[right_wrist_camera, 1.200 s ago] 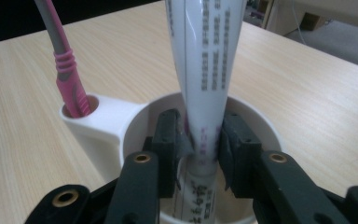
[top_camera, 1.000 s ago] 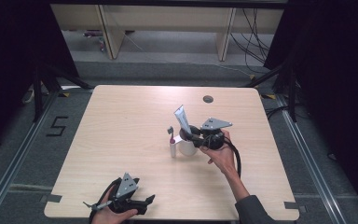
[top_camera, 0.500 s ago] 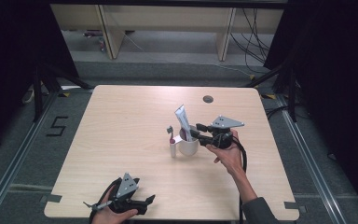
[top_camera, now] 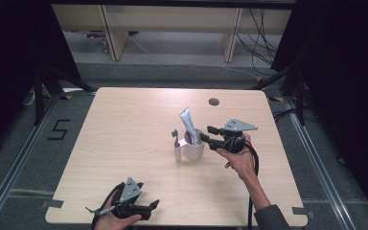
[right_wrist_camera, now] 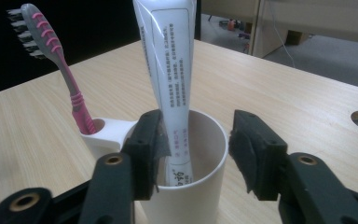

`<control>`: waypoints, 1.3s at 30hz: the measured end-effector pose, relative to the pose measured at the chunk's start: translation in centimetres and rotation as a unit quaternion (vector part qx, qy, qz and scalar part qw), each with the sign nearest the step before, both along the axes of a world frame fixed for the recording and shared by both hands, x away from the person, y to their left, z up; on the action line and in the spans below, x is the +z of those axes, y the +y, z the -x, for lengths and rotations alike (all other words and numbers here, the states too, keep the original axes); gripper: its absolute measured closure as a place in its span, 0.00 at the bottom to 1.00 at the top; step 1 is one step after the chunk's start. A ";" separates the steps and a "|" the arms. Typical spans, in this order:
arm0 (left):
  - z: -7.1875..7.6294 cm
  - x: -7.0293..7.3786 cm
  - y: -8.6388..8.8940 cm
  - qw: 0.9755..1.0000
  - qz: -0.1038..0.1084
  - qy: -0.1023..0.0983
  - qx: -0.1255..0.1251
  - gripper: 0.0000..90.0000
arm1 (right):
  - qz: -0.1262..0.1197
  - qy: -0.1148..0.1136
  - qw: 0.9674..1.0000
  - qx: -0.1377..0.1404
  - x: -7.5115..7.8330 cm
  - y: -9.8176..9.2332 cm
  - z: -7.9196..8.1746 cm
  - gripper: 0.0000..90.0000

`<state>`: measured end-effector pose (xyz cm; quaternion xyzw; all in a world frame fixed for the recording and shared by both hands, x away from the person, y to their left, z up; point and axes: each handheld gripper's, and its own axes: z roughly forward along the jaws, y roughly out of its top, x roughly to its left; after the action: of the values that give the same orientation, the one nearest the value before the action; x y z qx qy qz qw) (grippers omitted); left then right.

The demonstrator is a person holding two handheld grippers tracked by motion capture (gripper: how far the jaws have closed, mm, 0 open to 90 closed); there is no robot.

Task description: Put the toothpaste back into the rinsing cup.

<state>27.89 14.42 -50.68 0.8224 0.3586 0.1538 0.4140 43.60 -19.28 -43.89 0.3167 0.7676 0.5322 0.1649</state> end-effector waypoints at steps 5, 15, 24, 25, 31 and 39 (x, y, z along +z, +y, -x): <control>0.0 0.0 0.1 1.000 0.001 0.000 0.001 0.20 | 0.004 0.004 1.000 -0.011 0.0 0.0 0.1 0.43; -0.1 0.0 0.2 1.000 -0.005 -0.002 0.002 0.20 | 0.000 0.017 0.999 -0.032 0.0 -0.6 0.4 0.31; -0.1 0.0 0.2 1.000 0.005 0.001 0.002 0.20 | -0.003 0.028 0.999 -0.040 -0.2 -1.2 1.1 0.28; -0.1 0.1 0.2 1.000 0.004 0.000 0.002 0.20 | 0.001 0.025 0.999 -0.039 -0.2 -1.4 1.1 0.28; -0.2 0.1 0.2 1.000 0.001 -0.002 0.004 0.20 | -0.001 0.022 0.999 -0.045 -0.4 -2.1 1.4 0.28; -0.2 0.1 0.2 1.000 0.011 -0.002 0.008 0.20 | -0.007 0.032 0.998 -0.049 -0.4 -2.4 1.6 0.26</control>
<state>28.06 14.58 -50.59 0.8146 0.3661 0.1551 0.4223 42.00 -21.69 -44.33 0.3716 0.7526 0.5183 0.1639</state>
